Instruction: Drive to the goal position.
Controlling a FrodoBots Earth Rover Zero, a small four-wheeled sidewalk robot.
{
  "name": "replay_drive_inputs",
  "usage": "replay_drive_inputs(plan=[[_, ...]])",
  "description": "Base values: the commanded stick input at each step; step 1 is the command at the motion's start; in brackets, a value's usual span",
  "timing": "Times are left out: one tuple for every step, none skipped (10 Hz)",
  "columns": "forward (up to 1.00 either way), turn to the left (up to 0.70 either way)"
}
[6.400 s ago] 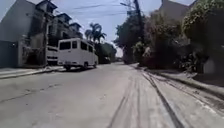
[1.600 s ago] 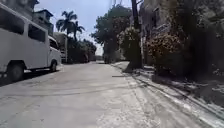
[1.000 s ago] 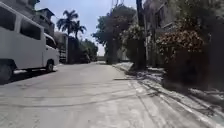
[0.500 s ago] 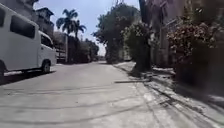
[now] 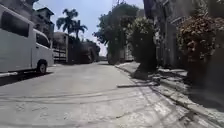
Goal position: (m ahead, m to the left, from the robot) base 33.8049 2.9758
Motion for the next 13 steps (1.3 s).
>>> replay_drive_inputs(plan=[[0.85, 0.0], [0.85, 0.0], [0.85, 0.0], [0.85, 0.0], [0.85, 0.0], [0.85, 0.0], [0.85, 0.0], [0.85, 0.0], [0.85, 0.0], [0.85, 0.0], [0.85, 0.0], [0.85, 0.0], [0.85, 0.0]])
